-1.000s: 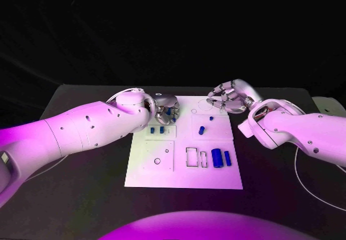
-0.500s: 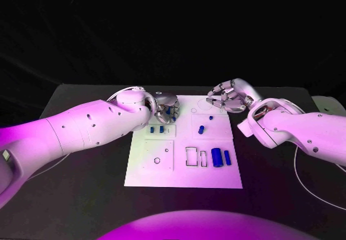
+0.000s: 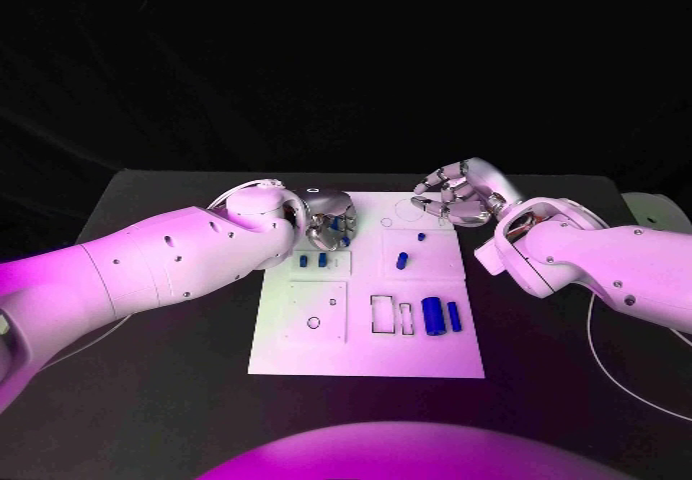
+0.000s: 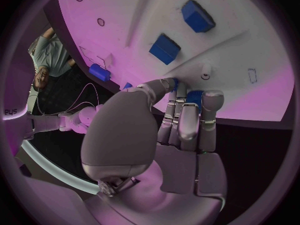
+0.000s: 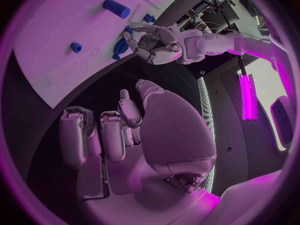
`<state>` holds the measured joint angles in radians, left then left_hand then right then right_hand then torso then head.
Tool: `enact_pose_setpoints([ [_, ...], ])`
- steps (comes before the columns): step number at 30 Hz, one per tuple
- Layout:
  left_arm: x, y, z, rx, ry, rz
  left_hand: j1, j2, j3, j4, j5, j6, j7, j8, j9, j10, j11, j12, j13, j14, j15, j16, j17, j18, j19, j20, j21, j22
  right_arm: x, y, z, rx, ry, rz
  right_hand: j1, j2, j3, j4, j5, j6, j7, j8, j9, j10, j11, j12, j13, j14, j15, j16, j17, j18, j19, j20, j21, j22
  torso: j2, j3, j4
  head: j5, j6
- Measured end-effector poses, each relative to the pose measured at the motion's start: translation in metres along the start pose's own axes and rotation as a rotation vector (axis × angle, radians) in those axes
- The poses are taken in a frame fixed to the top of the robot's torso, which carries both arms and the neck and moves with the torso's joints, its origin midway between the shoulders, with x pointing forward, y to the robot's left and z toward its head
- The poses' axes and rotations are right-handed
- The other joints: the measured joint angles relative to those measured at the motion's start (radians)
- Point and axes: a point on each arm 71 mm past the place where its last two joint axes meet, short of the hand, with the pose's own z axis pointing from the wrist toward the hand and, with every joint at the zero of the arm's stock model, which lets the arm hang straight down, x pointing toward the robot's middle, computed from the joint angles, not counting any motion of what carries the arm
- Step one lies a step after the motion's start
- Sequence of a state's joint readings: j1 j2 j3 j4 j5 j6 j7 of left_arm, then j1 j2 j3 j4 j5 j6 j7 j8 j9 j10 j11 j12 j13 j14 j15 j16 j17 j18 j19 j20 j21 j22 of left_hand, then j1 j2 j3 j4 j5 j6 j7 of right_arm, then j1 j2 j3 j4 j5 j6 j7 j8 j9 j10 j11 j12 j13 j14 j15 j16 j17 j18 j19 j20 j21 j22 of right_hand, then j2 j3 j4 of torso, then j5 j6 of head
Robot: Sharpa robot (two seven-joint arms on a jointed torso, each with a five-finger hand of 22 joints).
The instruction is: Assemble the parts on the task board
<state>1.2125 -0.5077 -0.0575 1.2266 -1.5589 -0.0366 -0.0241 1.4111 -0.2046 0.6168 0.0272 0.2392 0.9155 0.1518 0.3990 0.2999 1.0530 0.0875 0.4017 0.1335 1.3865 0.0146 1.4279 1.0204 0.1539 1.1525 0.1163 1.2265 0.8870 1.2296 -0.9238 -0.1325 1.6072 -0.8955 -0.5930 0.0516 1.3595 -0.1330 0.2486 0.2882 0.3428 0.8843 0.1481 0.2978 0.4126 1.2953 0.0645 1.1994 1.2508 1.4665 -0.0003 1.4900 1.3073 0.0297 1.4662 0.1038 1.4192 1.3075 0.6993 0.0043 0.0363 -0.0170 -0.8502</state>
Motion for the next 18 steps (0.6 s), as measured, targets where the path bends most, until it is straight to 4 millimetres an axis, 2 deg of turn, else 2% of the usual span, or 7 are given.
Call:
enact_pose_setpoints([
  [4,0.000,0.001,-0.007,0.001,-0.003,-0.010,-0.001,-0.001,0.000,0.000,0.000,0.002,0.002,0.000,0.000,0.002,-0.002,-0.001,0.000,0.000,0.000,0.000,0.000,0.000,0.000,0.000,0.000,0.000,0.000,0.000,0.000,0.001,-0.001,0.000,0.000,0.000,0.000,0.000,0.000,0.000,0.000,0.000,0.000,0.000,0.000,0.000,0.000,0.000,0.000,0.000,0.000,0.000,0.000,0.000,0.000,0.000,-0.001,0.0001,0.0005,0.000,0.002],
  [18,-0.017,0.010,-0.033,-0.008,-0.046,-0.036,-0.008,-0.002,-0.003,-0.003,0.000,0.005,-0.002,-0.005,0.000,0.013,-0.005,-0.011,-0.001,0.000,0.000,0.000,-0.001,0.000,0.004,-0.004,0.000,0.004,-0.002,-0.001,0.000,0.002,-0.005,-0.002,0.000,0.000,0.000,0.000,0.000,0.000,0.000,0.000,0.001,0.000,0.000,0.000,0.000,0.000,0.000,0.000,0.000,0.000,0.000,0.000,0.000,0.000,-0.002,-0.0002,0.0024,0.003,0.010],
])
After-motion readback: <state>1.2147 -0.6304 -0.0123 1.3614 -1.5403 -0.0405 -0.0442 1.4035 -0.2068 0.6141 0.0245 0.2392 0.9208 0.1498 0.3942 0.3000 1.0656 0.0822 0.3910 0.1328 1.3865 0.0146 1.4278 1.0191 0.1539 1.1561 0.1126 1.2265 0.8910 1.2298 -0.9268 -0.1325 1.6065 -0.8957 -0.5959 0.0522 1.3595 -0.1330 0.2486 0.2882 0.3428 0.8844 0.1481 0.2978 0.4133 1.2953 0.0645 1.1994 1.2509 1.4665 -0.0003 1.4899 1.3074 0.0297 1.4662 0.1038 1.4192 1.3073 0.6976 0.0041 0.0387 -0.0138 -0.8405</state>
